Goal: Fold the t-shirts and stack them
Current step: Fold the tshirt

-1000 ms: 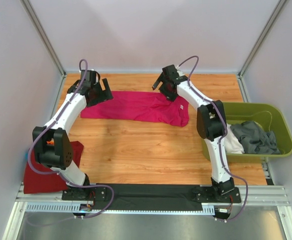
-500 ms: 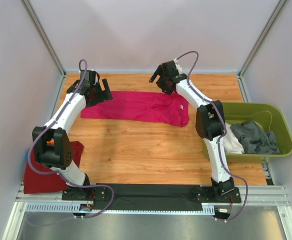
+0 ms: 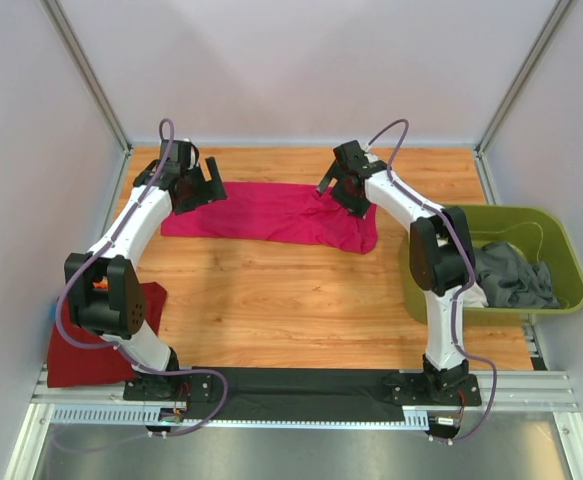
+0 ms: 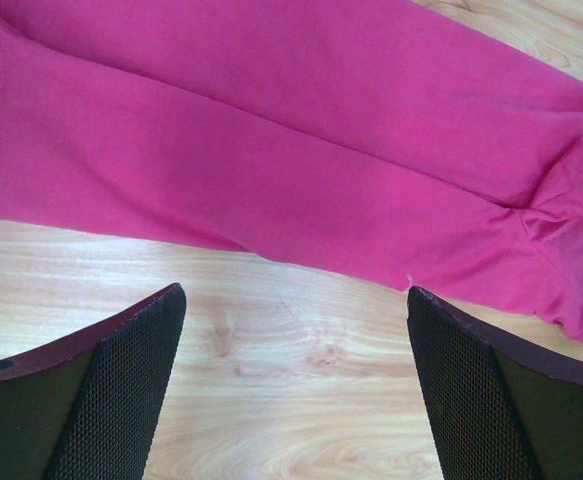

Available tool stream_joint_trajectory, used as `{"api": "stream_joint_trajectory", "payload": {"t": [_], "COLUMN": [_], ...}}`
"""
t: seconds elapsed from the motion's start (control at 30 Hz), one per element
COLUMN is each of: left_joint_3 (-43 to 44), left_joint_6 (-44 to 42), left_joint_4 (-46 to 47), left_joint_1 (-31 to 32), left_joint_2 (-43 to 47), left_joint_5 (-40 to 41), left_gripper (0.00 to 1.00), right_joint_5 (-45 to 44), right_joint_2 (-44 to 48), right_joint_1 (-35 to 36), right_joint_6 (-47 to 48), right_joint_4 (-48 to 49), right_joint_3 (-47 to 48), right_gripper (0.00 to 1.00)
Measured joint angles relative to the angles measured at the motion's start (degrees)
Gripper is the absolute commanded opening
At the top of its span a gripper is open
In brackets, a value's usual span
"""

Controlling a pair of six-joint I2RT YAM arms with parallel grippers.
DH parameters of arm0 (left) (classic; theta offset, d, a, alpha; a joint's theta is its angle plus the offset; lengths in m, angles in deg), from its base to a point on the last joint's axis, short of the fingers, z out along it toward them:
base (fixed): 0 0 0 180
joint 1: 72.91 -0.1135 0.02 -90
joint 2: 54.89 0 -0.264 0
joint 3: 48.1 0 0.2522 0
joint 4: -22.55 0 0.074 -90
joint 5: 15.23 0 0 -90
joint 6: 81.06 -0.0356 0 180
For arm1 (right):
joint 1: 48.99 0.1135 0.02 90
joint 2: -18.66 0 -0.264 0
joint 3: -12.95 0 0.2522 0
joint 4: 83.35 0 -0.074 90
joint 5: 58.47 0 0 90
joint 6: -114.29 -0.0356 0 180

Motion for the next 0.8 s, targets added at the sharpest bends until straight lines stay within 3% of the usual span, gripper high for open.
{"api": "stream_joint_trajectory", "payload": {"t": [0.8], "left_joint_3": [-0.9], "left_joint_6": [-0.1], "left_joint_4": [2.0], "left_joint_1": [-0.3], "left_joint_2": [-0.1], "left_joint_5": [-2.1], "left_gripper": [0.97], "right_joint_5": [0.8], "right_joint_2": [-6.5], "right_joint_1": [0.0], "right_joint_6": [-8.0], "right_joint_4": [6.6], "right_joint_3": [1.2], "right_gripper": [0.98]}}
